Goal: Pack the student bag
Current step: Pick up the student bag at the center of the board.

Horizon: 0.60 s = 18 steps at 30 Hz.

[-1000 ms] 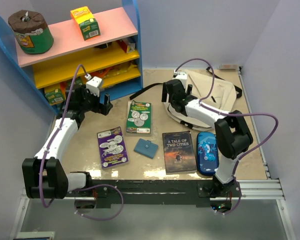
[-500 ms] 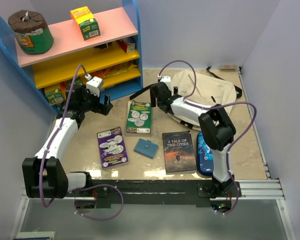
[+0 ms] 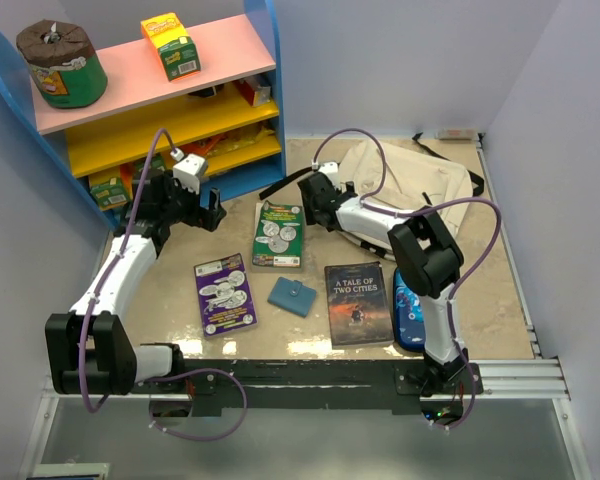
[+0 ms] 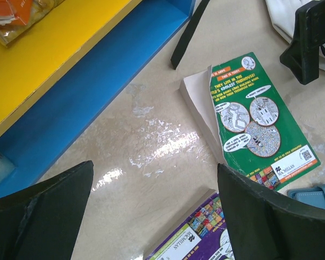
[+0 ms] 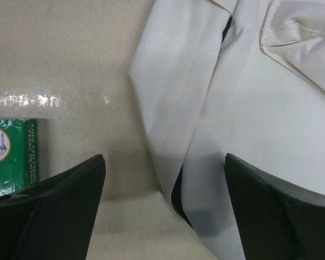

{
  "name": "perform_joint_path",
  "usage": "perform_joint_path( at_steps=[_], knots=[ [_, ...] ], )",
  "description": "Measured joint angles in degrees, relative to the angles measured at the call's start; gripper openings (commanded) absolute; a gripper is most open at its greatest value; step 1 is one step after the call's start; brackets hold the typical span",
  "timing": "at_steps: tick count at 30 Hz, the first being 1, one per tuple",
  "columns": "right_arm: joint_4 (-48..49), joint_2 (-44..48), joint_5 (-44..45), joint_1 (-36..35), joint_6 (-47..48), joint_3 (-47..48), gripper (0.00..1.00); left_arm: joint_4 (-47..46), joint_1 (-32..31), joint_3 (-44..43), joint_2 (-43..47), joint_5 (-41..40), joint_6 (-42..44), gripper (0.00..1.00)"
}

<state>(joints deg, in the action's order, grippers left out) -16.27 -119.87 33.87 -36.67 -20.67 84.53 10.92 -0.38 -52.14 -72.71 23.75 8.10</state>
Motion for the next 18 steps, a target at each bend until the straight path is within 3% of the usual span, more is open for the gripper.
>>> perform_joint_path(
  at_steps=[4,7,8,11,15,18],
  knots=[
    [0.04,0.00,1.62,-0.28,0.63,-0.68,0.79,-0.02,0.00,0.42,0.00,-0.02,0.02,1.00],
    [0.52,0.00,2.45,-0.46,1.20,-2.19,0.58,0.13,0.00,0.52,0.00,0.00,0.02,1.00],
    [0.76,0.00,2.71,-0.46,1.22,-2.64,0.45,0.11,0.00,0.52,0.00,0.00,0.04,1.00],
    [1.51,0.00,3.26,-0.44,1.66,-3.50,0.30,0.13,0.00,0.61,0.07,-0.02,0.04,1.00],
    [2.51,0.28,3.65,-0.50,2.45,-3.89,0.00,0.39,0.00,1.18,0.72,-0.07,0.07,1.00],
    [2.29,1.31,4.57,-0.57,3.65,-3.89,0.00,0.83,0.00,1.42,1.38,-0.15,0.09,1.00]
  ],
)
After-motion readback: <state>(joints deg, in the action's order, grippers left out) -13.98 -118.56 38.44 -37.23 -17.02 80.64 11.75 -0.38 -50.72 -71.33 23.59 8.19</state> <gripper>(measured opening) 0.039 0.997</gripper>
